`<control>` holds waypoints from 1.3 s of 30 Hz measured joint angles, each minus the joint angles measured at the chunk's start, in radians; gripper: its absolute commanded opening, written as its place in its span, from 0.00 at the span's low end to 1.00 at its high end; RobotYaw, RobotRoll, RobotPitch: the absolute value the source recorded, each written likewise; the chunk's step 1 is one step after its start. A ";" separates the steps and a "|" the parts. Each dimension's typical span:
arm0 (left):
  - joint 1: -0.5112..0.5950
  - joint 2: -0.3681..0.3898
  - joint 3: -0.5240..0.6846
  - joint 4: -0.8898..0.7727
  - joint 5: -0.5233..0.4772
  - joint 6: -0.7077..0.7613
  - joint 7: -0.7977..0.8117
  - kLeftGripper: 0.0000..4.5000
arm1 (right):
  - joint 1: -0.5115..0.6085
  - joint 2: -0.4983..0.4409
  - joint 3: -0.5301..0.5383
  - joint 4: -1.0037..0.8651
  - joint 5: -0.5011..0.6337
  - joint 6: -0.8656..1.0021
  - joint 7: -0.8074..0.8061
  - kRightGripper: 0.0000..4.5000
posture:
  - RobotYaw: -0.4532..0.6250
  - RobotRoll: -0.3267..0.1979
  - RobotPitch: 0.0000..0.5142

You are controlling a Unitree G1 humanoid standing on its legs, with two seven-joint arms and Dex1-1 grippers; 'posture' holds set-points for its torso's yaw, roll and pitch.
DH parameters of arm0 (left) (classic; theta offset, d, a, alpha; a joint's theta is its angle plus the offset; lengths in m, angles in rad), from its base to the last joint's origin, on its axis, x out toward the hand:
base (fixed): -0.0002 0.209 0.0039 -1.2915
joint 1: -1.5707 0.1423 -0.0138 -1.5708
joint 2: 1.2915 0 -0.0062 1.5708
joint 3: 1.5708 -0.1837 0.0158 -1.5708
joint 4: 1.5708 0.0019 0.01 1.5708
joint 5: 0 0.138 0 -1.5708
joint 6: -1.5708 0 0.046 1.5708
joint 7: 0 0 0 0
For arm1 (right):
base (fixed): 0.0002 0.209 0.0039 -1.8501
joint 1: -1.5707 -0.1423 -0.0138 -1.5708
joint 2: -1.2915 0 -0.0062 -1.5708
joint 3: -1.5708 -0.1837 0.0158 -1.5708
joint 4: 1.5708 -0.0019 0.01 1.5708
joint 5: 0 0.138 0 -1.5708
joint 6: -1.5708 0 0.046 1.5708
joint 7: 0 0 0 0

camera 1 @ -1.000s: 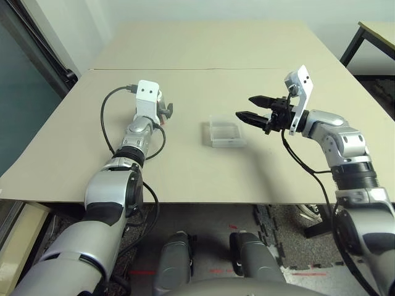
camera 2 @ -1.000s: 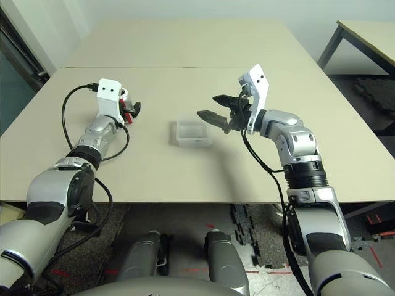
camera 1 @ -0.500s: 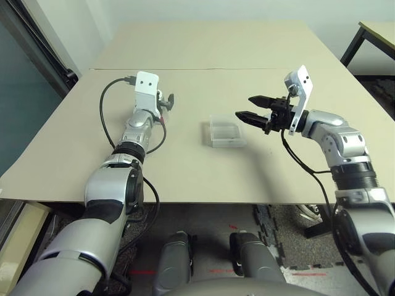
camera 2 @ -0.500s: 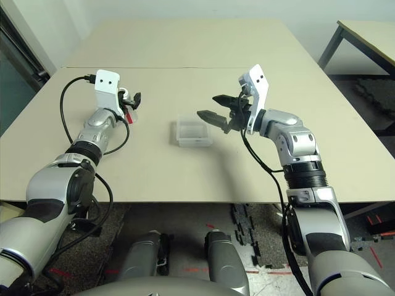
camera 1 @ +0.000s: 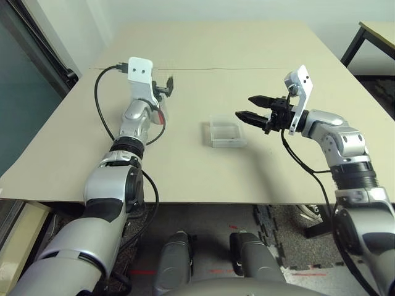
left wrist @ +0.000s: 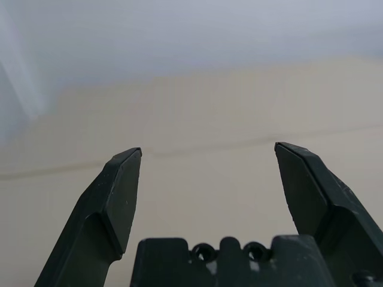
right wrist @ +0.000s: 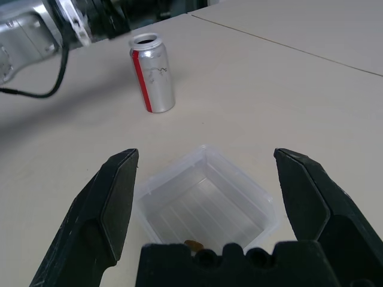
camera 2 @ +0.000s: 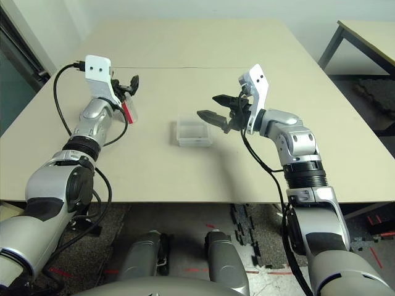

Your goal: Pour the medicine from the bottle into the box.

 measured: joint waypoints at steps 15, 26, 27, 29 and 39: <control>0.141 0.180 0.082 -0.327 -0.105 0.204 -0.009 0.99 | -0.095 -0.004 -0.200 0.123 -0.033 -0.079 -0.370 1.00 | 0.49 0.62 0.17; 0.216 0.303 0.154 -0.218 -0.110 0.217 -0.015 0.99 | -0.024 -0.086 -0.337 0.193 -0.114 -0.209 -0.677 1.00 | 0.49 0.62 0.19; 0.221 0.305 0.158 -0.199 -0.111 0.215 -0.012 0.99 | -0.006 -0.090 -0.353 0.193 -0.115 -0.211 -0.698 1.00 | 0.49 0.62 0.20; 0.228 0.306 0.161 -0.161 -0.111 0.208 -0.007 0.99 | 0.022 -0.094 -0.372 0.193 -0.120 -0.218 -0.731 1.00 | 0.49 0.62 0.20; 0.297 0.304 0.161 0.000 -0.109 0.148 0.023 0.99 | 0.093 -0.102 -0.411 0.232 -0.128 -0.236 -0.813 1.00 | 0.47 0.62 0.23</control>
